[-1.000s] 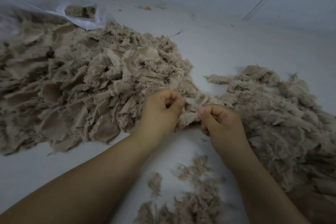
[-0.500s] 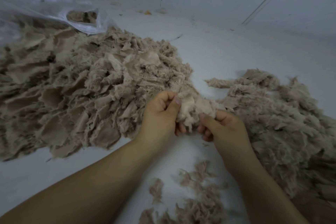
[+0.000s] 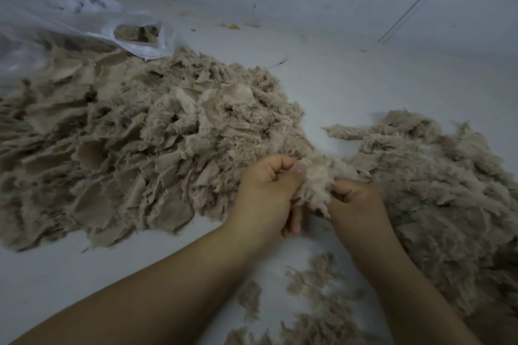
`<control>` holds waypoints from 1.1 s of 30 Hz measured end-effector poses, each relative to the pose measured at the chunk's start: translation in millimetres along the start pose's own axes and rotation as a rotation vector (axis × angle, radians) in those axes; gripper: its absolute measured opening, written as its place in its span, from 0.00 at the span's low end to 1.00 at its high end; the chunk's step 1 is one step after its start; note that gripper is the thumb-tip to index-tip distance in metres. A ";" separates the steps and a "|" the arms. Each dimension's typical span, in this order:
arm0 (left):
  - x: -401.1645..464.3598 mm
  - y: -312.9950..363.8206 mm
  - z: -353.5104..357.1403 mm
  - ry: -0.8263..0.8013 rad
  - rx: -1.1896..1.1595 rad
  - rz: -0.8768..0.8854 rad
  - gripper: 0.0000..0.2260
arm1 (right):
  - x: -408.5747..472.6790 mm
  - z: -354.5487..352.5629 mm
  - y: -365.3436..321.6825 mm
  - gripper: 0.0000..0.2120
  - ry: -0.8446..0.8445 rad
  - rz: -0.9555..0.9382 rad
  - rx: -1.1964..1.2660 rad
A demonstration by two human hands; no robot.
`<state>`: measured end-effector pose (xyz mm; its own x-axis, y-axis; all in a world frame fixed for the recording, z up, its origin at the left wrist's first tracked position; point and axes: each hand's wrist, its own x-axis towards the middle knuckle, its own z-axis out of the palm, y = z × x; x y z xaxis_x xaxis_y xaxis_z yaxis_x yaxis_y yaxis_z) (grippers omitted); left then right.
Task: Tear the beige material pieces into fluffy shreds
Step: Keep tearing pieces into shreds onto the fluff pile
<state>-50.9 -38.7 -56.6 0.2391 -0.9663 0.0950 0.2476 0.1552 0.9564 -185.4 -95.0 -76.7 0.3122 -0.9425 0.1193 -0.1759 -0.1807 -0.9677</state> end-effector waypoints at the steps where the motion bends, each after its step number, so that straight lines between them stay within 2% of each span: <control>1: 0.4 -0.6 0.6 0.018 0.043 -0.006 0.12 | -0.6 0.7 -0.8 0.12 -0.023 0.001 0.015; 4: 2.6 -0.1 0.2 0.052 0.098 0.002 0.10 | -3.7 2.4 -5.4 0.21 -0.049 -0.020 0.067; 12: 3.5 -8.1 3.2 0.067 0.210 0.029 0.08 | -5.2 1.3 -9.5 0.27 -0.005 0.013 0.160; 16: 1.2 -7.7 2.5 0.041 0.194 0.051 0.07 | -5.9 1.6 -9.4 0.24 0.028 -0.025 0.127; 19: 0.7 -8.1 4.1 0.037 0.100 0.028 0.11 | -6.1 -0.3 -11.1 0.24 0.030 -0.003 0.188; 23: 5.6 -5.5 -0.2 0.041 0.034 -0.056 0.11 | -3.4 0.2 -12.2 0.23 0.033 0.084 0.311; 28: 12.9 1.3 -4.3 -0.020 0.117 -0.165 0.09 | -1.7 -0.1 -11.0 0.24 0.106 0.105 0.273; 33: 9.0 -3.5 -1.1 0.015 0.171 -0.094 0.10 | -2.4 -0.6 -9.5 0.24 0.086 0.110 0.250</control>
<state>-48.6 -47.7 -59.4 0.2363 -0.9717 -0.0001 0.1065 0.0258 0.9940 -185.1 -91.2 -67.6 0.2219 -0.9749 0.0189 0.0348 -0.0114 -0.9993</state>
